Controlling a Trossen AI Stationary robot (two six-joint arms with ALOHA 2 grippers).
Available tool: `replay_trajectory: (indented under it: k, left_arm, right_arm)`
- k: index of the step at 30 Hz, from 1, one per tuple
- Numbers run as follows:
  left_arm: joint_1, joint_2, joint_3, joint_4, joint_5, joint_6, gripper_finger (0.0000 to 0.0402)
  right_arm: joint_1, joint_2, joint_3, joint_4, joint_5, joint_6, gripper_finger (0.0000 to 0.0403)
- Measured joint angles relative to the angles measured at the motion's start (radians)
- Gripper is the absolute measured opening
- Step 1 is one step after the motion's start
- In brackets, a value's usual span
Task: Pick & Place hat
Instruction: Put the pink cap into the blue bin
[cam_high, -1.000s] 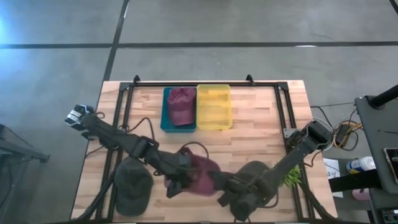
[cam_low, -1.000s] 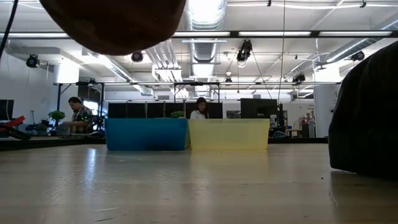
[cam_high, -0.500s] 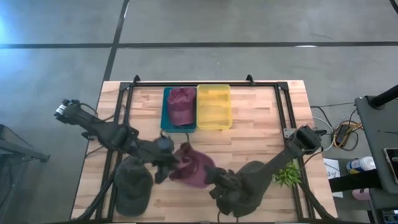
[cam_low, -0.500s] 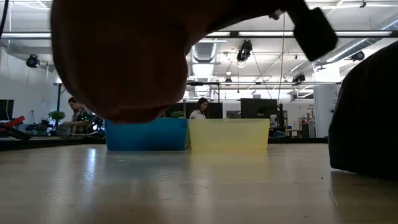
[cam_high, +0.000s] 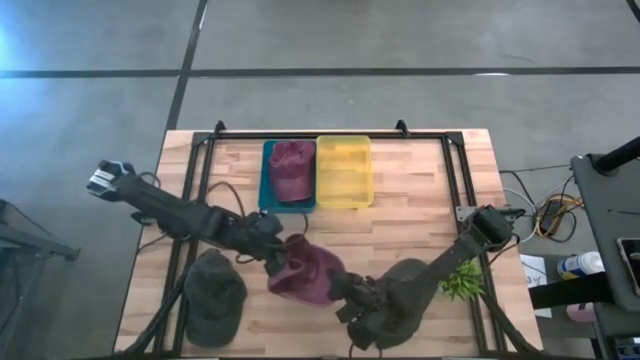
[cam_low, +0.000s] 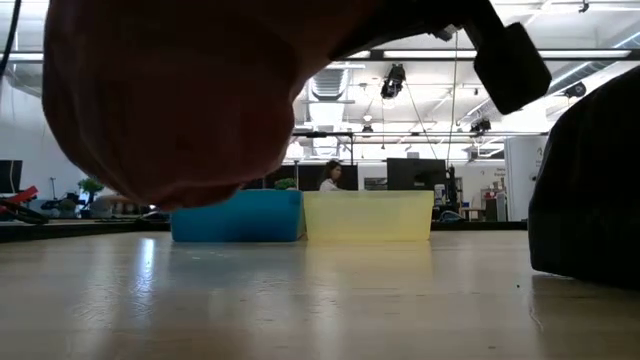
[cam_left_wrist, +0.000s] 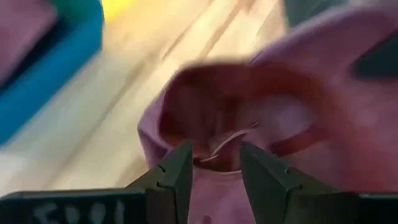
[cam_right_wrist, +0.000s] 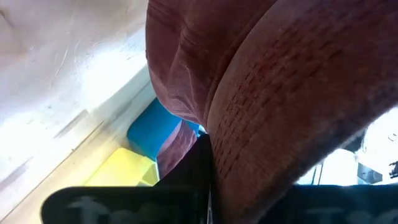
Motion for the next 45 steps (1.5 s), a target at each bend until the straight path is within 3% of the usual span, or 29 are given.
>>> replay_trajectory:
  k: [10, 16, 22, 30, 41, 45]
  left_arm:
    - [0.024, 0.024, -0.199, 0.212, 0.034, -0.062, 0.0126]
    - [0.049, 0.076, -0.278, 0.566, 0.041, -0.039, 0.0126]
    - [0.060, 0.156, -0.296, 0.786, 0.163, -0.043, 0.0126]
    - [0.044, 0.150, -0.250, 0.780, 0.235, -0.050, 0.0126]
    - [0.032, 0.125, -0.138, 0.759, 0.191, 0.090, 0.0126]
    - [0.018, 0.120, -0.115, 0.663, 0.146, 0.113, 0.0126]
  right_arm:
    - [-0.003, 0.006, 0.000, 0.011, -0.021, 0.040, 0.0013]
    - [-0.010, 0.006, -0.008, 0.081, -0.090, 0.008, 0.0013]
    - [-0.023, 0.006, -0.013, 0.109, -0.097, -0.013, 0.0013]
    - [-0.067, 0.007, -0.078, 0.119, -0.090, 0.013, 0.0013]
    - [-0.087, 0.007, -0.149, 0.116, -0.168, 0.099, 0.0013]
    - [-0.081, 0.007, -0.157, 0.118, -0.195, 0.143, 0.0013]
